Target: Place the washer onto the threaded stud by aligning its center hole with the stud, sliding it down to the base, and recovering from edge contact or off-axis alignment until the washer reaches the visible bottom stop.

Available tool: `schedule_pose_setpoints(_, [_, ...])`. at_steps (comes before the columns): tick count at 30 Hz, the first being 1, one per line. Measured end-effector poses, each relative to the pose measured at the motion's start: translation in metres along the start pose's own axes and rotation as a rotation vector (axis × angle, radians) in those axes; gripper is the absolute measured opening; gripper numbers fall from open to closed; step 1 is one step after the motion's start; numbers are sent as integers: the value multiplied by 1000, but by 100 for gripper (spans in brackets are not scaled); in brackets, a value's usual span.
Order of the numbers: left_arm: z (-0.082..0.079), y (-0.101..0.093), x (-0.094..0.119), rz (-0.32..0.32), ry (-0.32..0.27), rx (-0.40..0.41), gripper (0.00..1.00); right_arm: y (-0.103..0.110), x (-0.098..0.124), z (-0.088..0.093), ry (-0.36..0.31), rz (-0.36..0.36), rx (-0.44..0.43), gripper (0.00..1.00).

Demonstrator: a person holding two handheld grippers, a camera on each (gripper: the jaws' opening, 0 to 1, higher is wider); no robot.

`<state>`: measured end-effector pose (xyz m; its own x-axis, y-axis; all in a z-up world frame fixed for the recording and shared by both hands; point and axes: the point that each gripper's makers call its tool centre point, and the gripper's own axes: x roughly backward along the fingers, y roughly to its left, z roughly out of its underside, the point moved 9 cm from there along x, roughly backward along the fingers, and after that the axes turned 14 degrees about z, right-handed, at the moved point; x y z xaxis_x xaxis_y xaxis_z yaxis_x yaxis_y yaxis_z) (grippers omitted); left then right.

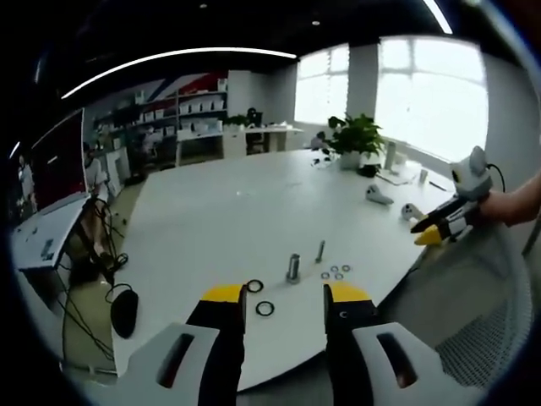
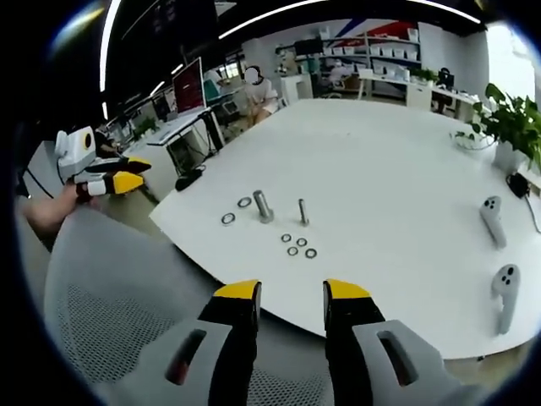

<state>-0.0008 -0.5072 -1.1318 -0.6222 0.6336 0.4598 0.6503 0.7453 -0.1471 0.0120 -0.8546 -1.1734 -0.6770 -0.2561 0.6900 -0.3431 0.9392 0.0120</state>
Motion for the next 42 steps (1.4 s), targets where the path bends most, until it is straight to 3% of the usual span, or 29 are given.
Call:
schedule_pose_setpoints(11, [3,14,-2,-13,83,90,39,-2,2,0,-13,8,-27,35])
schedule_pose_setpoints(13, [3,20,-4,-12,124,100,39,-2,2,0,-16,6,-34,35])
schedule_pose_setpoints(16, [4,29,-13,-15,177,123,42,-2,2,-1,-22,4,-34,35])
schedule_pose_setpoints(20, [1,36,-29,-24,251,91,44,-2,2,0,-21,3,-36,35])
schedule_pose_setpoints(23, [1,41,-41,-12,262,119,41,-2,2,0,-21,4,-38,35])
schedule_pose_setpoints(26, [10,46,-59,19,318,163,39,-1,1,0,-15,-2,-31,35])
schedule_pose_setpoints(32, [25,58,-90,64,434,112,38,-2,1,-1,-21,1,-39,34])
schedule_pose_setpoints(38, [47,72,-114,64,473,127,37,-2,1,0,-21,2,-43,34])
schedule_pose_setpoints(40, [56,75,-119,81,542,116,37,-2,1,0,-18,2,-42,33])
schedule_pose_setpoints(42, [60,76,-122,88,567,94,37,-3,1,-1,-19,6,-44,33])
